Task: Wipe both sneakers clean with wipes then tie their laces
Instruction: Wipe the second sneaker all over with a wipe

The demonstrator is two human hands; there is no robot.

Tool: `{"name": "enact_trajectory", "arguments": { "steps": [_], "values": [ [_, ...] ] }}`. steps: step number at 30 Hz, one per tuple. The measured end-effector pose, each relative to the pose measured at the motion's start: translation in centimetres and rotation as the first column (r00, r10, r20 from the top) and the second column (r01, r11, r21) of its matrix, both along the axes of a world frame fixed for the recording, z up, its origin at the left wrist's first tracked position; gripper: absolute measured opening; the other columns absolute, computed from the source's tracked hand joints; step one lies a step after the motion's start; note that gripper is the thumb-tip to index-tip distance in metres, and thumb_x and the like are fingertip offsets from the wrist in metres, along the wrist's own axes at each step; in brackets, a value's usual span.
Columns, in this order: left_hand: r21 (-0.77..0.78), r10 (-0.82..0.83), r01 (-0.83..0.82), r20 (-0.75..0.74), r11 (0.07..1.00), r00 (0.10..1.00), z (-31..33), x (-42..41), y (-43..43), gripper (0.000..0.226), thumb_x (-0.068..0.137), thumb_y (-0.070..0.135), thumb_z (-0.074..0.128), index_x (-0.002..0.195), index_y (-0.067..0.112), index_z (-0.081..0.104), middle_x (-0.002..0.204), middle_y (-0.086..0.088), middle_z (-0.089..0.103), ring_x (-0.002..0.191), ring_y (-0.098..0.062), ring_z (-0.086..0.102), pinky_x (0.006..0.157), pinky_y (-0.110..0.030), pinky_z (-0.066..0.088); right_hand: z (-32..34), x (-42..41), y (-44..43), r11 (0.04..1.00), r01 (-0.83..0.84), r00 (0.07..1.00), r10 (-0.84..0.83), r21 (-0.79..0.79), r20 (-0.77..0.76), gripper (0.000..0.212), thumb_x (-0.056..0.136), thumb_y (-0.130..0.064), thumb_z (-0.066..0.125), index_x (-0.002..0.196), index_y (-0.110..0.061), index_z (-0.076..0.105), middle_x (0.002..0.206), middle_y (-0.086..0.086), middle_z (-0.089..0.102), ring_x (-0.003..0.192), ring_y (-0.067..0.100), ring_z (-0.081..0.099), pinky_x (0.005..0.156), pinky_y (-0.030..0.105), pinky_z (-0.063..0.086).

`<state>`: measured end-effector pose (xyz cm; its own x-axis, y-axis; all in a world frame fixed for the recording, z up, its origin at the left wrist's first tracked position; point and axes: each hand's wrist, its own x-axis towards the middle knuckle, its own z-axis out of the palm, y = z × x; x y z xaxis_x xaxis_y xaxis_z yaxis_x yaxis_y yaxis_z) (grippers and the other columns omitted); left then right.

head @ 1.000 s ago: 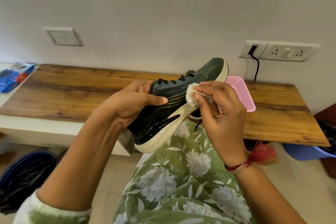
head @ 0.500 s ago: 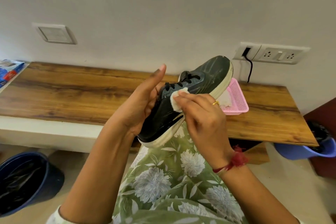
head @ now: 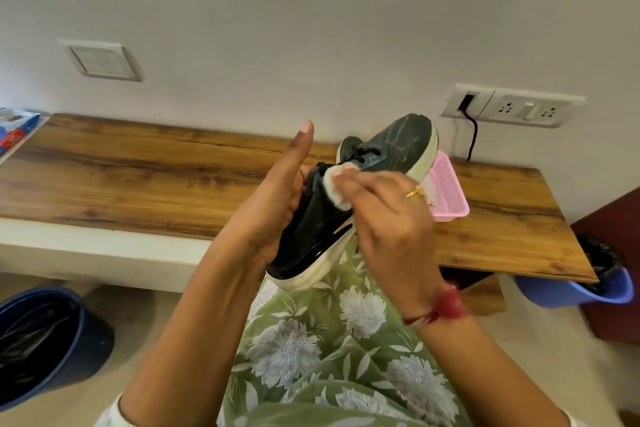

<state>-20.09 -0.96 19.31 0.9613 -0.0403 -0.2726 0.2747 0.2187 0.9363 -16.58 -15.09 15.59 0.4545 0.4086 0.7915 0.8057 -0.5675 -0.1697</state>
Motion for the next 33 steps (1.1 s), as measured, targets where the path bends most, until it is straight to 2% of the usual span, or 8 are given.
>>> {"name": "enact_trajectory", "arguments": {
  "steps": [5,9,14,18,24,28,30,33],
  "values": [
    [-0.063,0.031,-0.031,-0.009,0.998,0.999,-0.4,-0.3,0.4,0.07,0.071,0.078,0.036,0.06,0.013,0.06,0.049,0.002,0.05,0.04,-0.012,0.045,0.042,-0.018,0.037,-2.0,1.0,-0.5,0.994,0.047,0.998,-0.043,-0.103,0.036,0.022,0.091,-0.005,0.055,0.107,0.001,0.068,0.1,0.014,0.07,0.089,0.023,0.056,0.081,0.036,0.046],
    [-0.05,0.026,-0.027,-0.016,0.998,1.0,-0.5,-0.4,0.2,0.07,0.071,0.077,0.034,0.057,0.013,0.061,0.044,0.005,0.051,0.039,-0.011,0.047,0.043,-0.018,0.038,-1.5,2.2,-1.1,0.996,0.08,0.995,-0.082,-0.049,-0.056,0.025,0.089,-0.006,0.05,0.104,0.001,0.069,0.098,0.014,0.069,0.089,0.026,0.058,0.079,0.031,0.042],
    [-0.101,0.049,-0.051,-0.027,0.994,0.998,-1.1,0.1,0.8,0.086,0.06,0.089,0.051,0.081,0.006,0.058,0.061,-0.005,0.036,0.057,-0.025,0.017,0.058,-0.036,0.01,-1.9,-0.8,0.2,0.997,-0.067,0.997,0.065,-0.047,-0.032,0.028,0.098,-0.007,0.044,0.107,0.001,0.069,0.099,0.012,0.069,0.085,0.026,0.058,0.074,0.037,0.05],
    [-0.111,0.046,-0.049,-0.026,0.993,0.999,-1.4,0.3,1.1,0.076,0.065,0.085,0.047,0.067,0.011,0.059,0.054,-0.001,0.042,0.051,-0.019,0.031,0.053,-0.028,0.022,-2.2,1.8,-1.1,0.997,0.062,0.997,-0.064,-0.051,-0.04,0.024,0.092,-0.006,0.05,0.105,0.001,0.069,0.097,0.013,0.069,0.088,0.024,0.054,0.075,0.036,0.046],
    [-0.202,0.075,-0.083,-0.049,0.976,0.996,-1.1,0.3,0.8,0.069,0.071,0.081,0.049,0.069,0.012,0.052,0.047,0.004,0.04,0.039,-0.012,0.032,0.041,-0.021,0.022,-1.8,-0.9,0.2,0.997,-0.072,0.995,0.071,-0.009,-0.076,0.025,0.094,-0.003,0.047,0.107,0.0,0.069,0.101,0.011,0.067,0.092,0.024,0.055,0.081,0.035,0.05],
    [-0.216,0.085,-0.091,-0.037,0.972,0.996,-1.6,0.4,0.9,0.069,0.068,0.081,0.05,0.068,0.012,0.05,0.046,0.004,0.038,0.041,-0.013,0.029,0.049,-0.025,0.015,-2.0,0.8,-0.4,0.996,-0.001,1.0,-0.001,-0.087,-0.016,0.024,0.094,-0.003,0.048,0.107,0.0,0.068,0.099,0.013,0.067,0.09,0.025,0.053,0.075,0.04,0.05],
    [-0.206,0.096,-0.102,-0.038,0.973,0.995,-1.8,0.3,0.9,0.07,0.067,0.081,0.049,0.067,0.011,0.051,0.046,0.004,0.04,0.042,-0.014,0.031,0.048,-0.024,0.017,-1.7,1.6,-0.7,0.997,0.058,0.994,-0.063,-0.06,-0.089,0.027,0.09,-0.006,0.048,0.107,0.0,0.068,0.099,0.012,0.067,0.093,0.024,0.051,0.075,0.039,0.05],
    [-0.227,0.119,-0.126,-0.043,0.966,0.992,-1.9,0.3,0.9,0.071,0.067,0.081,0.05,0.069,0.01,0.054,0.047,0.003,0.044,0.04,-0.012,0.036,0.042,-0.019,0.027,-1.4,0.5,-0.1,1.0,-0.014,0.994,0.013,-0.011,-0.109,0.026,0.09,-0.004,0.048,0.104,0.001,0.069,0.098,0.013,0.067,0.093,0.023,0.051,0.079,0.036,0.049]
  ]
}}
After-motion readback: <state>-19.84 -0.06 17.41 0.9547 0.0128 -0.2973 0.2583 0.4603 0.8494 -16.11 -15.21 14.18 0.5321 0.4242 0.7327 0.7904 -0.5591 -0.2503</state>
